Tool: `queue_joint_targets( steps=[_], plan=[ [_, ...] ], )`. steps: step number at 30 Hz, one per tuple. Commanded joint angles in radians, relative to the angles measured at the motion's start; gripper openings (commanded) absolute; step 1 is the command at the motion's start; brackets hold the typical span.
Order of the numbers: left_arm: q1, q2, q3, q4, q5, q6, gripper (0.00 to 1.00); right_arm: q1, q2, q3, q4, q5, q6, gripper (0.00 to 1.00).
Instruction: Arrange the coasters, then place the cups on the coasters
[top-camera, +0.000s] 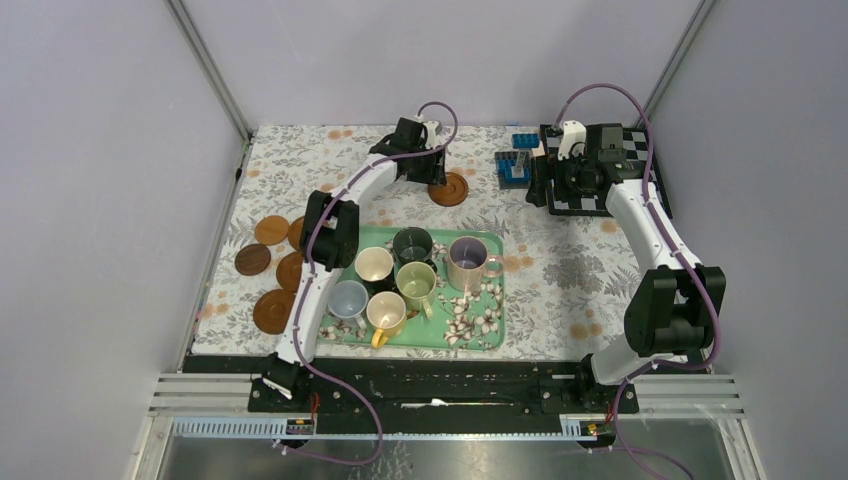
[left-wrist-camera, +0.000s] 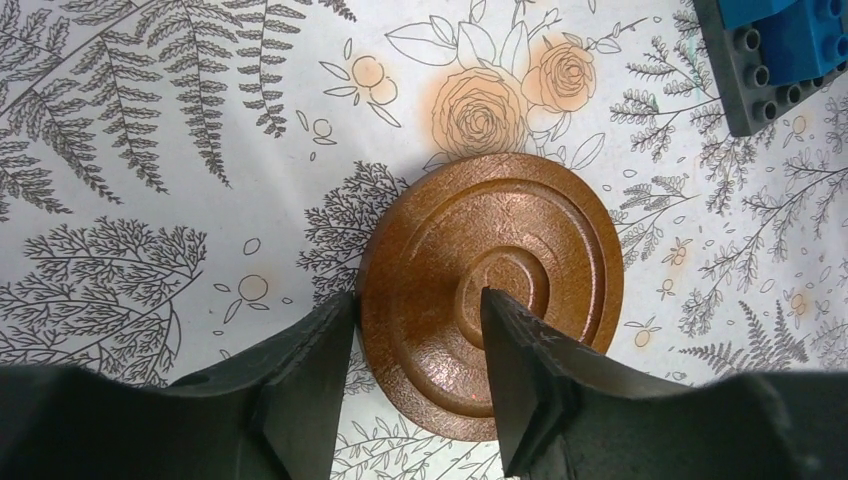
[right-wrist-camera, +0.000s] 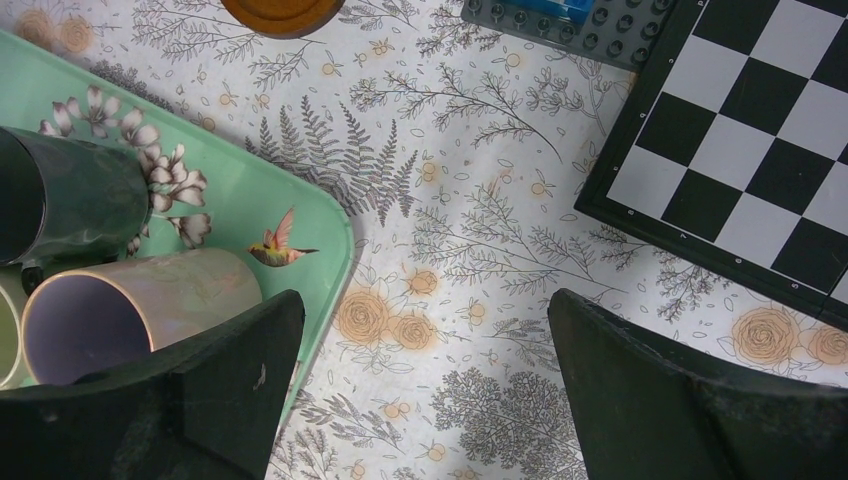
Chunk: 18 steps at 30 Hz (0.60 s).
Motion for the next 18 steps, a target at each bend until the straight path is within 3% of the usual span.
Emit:
queue_joint_targets(
  steps=[1,5,10,18],
  plan=[
    [0.001,-0.011,0.053,0.027,0.006,-0.035,0.56,0.004,-0.001,0.029,0.021,-0.024,0.02,1.0],
    [0.016,-0.084,0.06,0.02,0.013,-0.038,0.7,0.004,0.003,0.032,0.037,-0.054,0.033,1.0],
    [0.095,-0.253,-0.026,-0.024,0.081,-0.054,0.79,0.014,0.011,0.044,0.048,-0.097,0.036,1.0],
    [0.325,-0.573,-0.305,-0.183,0.131,0.029,0.81,0.063,0.033,0.047,0.078,-0.112,0.038,1.0]
  ],
)
